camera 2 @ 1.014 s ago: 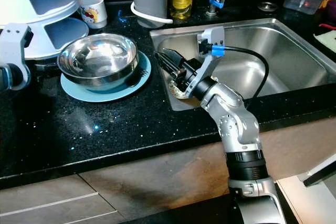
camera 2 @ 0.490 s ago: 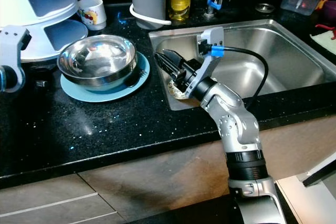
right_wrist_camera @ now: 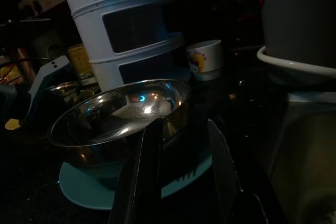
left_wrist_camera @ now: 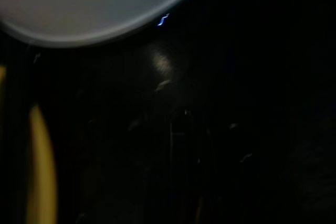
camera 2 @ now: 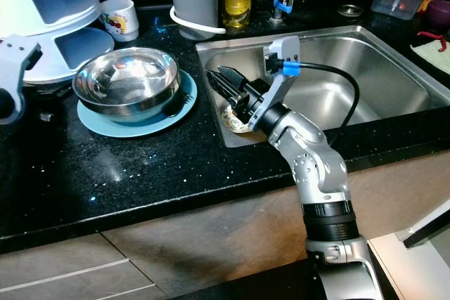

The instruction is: Kitchen organization

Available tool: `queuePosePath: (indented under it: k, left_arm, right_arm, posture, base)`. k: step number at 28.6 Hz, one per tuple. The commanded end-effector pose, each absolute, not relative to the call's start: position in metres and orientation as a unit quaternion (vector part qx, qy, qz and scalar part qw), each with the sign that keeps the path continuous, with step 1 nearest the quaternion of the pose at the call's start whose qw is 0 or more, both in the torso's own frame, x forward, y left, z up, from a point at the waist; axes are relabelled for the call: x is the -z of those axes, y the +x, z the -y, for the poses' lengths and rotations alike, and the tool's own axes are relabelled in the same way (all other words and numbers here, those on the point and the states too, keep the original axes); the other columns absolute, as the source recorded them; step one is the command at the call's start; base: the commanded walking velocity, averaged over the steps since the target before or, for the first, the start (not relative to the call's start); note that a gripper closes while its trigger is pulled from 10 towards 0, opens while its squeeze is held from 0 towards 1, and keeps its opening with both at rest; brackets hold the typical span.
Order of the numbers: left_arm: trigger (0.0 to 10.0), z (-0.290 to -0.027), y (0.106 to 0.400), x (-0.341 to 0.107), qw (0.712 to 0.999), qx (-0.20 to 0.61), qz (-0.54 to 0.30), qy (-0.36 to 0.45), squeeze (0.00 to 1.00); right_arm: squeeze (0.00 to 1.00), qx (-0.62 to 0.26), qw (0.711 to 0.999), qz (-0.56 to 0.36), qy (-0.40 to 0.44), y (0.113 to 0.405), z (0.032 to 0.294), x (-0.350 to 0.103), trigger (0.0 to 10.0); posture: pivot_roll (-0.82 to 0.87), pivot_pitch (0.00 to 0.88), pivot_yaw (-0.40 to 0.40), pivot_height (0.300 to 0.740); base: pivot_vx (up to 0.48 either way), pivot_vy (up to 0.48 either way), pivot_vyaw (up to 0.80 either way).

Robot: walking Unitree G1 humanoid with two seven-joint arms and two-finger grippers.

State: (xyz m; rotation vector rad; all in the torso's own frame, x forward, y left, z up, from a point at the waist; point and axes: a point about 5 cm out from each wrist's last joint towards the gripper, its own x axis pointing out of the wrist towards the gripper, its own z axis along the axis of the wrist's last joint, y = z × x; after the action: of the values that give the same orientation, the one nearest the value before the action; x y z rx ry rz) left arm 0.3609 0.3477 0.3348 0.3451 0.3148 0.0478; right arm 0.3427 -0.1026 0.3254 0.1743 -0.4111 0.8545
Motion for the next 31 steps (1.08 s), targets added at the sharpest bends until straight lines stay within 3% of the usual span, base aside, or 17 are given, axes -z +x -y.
queuePosePath:
  k: [1,12,25,26,27,28,29,31]
  left_arm:
    - [0.0,-0.355,0.355,-0.335,0.970,-0.033,-0.171,0.169,0.00]
    - [0.0,-0.347,0.349,-0.363,0.983,0.042,-0.135,0.117,0.00]
    - [0.0,-0.343,0.351,-0.367,0.982,0.074,-0.102,0.144,0.00]
    - [0.5,-0.341,0.351,-0.367,0.980,0.079,-0.099,0.152,0.00]
    - [7.0,-0.341,0.352,-0.368,0.978,0.080,-0.101,0.162,0.00]
    - [7.0,-0.341,0.352,-0.368,0.978,0.080,-0.101,0.162,0.00]
    - [9.1,-0.340,0.351,-0.368,0.977,0.081,-0.103,0.169,0.00]
    - [9.1,-0.341,0.351,-0.366,0.975,0.082,-0.111,0.176,0.00]
  right_arm:
    - [0.00,-0.418,0.882,0.204,0.078,0.341,0.099,-0.330,10.0]
    - [0.00,-0.420,0.881,0.205,0.077,0.341,0.099,-0.331,10.0]
    - [0.00,-0.418,0.882,0.204,0.080,0.340,0.100,-0.329,10.0]
    - [0.00,-0.418,0.882,0.204,0.081,0.340,0.100,-0.328,10.0]
    - [0.00,-0.420,0.881,0.202,0.079,0.339,0.100,-0.327,10.0]
    - [0.00,-0.420,0.881,0.202,0.079,0.339,0.100,-0.327,10.0]
    - [0.00,-0.421,0.881,0.201,0.078,0.339,0.099,-0.327,10.0]
    - [0.00,-0.425,0.880,0.199,0.077,0.338,0.099,-0.326,10.0]
  posture:
    - [0.02,0.263,0.000,0.740]
    - [0.03,0.250,-0.002,0.740]
    - [0.03,0.240,0.000,0.740]
    - [0.03,0.240,0.003,0.740]
    - [0.03,0.240,0.003,0.740]
    - [0.03,0.240,0.003,0.740]
    - [0.03,0.240,0.003,0.740]
    - [0.03,0.238,0.006,0.740]
  base:
    - [0.000,0.000,0.00]
    - [0.000,0.000,0.00]
    - [0.000,0.000,0.00]
    - [0.000,0.000,0.00]
    - [0.000,0.000,0.00]
    - [0.000,0.000,0.00]
    - [0.000,0.000,0.00]
    - [0.000,0.000,0.00]
